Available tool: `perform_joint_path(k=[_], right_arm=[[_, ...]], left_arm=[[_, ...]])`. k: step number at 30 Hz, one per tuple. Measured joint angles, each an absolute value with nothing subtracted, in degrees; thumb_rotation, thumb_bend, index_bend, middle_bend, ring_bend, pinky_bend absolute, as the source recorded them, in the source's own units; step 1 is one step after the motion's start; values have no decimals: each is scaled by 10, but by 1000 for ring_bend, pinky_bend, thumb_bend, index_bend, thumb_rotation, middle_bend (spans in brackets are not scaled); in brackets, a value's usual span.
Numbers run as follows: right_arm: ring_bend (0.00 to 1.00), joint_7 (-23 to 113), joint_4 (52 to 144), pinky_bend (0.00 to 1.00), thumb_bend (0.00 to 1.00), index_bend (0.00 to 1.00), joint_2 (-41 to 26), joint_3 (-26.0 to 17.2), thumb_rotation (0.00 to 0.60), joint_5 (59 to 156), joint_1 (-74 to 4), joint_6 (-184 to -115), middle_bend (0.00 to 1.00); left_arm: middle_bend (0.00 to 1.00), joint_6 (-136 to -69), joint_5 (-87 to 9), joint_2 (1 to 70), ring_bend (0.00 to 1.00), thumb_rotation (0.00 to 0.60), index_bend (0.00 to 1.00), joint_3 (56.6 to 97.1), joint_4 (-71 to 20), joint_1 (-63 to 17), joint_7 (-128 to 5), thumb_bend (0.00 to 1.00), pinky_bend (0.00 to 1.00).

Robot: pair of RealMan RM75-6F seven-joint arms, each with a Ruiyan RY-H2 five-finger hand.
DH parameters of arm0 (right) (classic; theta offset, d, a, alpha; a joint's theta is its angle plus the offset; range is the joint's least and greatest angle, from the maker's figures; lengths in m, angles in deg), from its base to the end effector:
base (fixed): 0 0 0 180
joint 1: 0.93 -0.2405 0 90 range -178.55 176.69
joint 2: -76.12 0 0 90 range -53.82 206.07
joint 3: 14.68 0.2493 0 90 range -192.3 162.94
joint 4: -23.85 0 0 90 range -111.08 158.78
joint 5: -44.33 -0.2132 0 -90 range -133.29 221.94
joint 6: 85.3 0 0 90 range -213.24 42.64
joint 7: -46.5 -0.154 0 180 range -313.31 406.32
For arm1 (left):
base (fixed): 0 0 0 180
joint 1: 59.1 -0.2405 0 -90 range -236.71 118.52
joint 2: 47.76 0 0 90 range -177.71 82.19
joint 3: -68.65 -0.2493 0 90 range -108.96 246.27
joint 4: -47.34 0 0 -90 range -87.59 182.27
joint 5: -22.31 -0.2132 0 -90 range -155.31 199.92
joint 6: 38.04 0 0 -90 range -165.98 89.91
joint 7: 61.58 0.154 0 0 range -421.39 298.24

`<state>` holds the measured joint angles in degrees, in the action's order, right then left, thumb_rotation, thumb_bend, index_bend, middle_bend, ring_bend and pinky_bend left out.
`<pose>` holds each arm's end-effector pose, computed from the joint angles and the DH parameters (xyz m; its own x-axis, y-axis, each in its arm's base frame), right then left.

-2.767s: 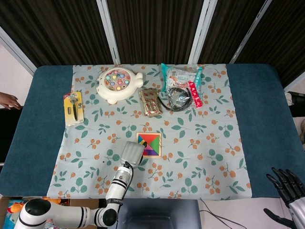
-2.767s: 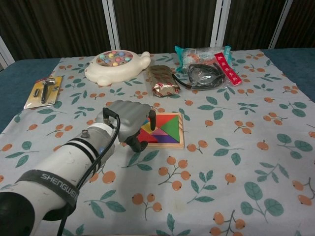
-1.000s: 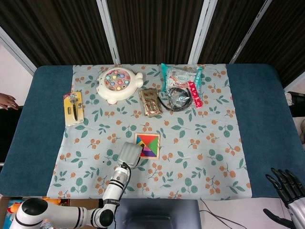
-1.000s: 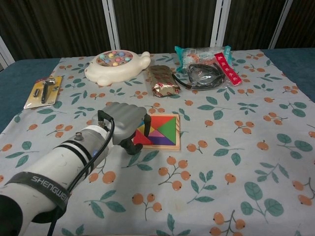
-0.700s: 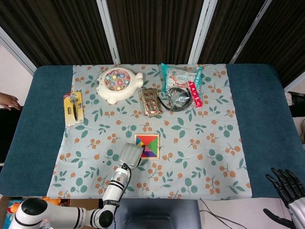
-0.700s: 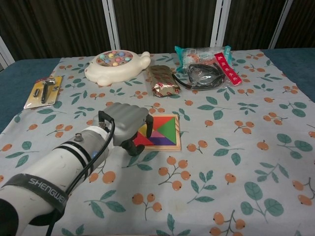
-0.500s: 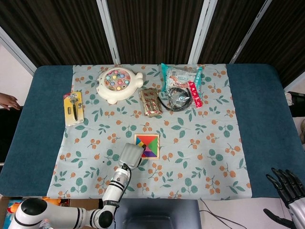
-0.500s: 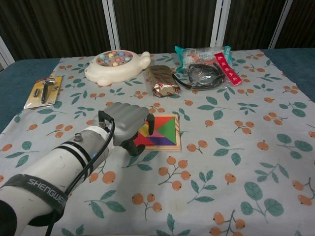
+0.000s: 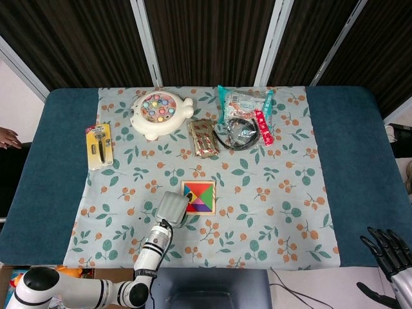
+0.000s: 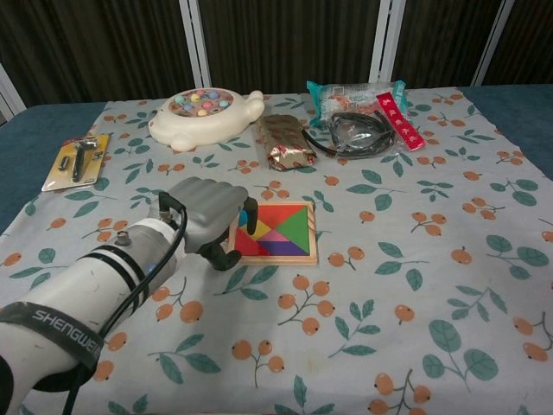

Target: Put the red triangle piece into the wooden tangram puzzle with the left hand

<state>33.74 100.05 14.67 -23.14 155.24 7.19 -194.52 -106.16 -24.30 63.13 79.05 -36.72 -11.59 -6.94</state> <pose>-0.3112 -0.0660 0.1887 0.4005 0.0195 0.9161 -0.8740 -0.2922 0.3883 -0.0700 0.2968 -0.1137 0.6223 0.2342 0.7469 0.7687 -0.3633 -0.5265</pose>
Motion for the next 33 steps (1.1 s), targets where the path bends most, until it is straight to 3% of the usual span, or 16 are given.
perform_joint_path(k=[24, 33], right_arm=[[0, 339, 1000, 0, 150, 0, 146, -231, 600, 1552, 73, -1947, 0], [0, 341, 1001, 0, 150, 0, 145, -231, 600, 1553, 73, -1946, 0]], left_arm=[[1000, -1054, -247, 625, 1000, 600, 470, 785, -369, -121, -81, 373, 1000], [1000, -1056, -273, 623, 1000, 600, 389, 783, -378, -122, -100, 372, 1000]])
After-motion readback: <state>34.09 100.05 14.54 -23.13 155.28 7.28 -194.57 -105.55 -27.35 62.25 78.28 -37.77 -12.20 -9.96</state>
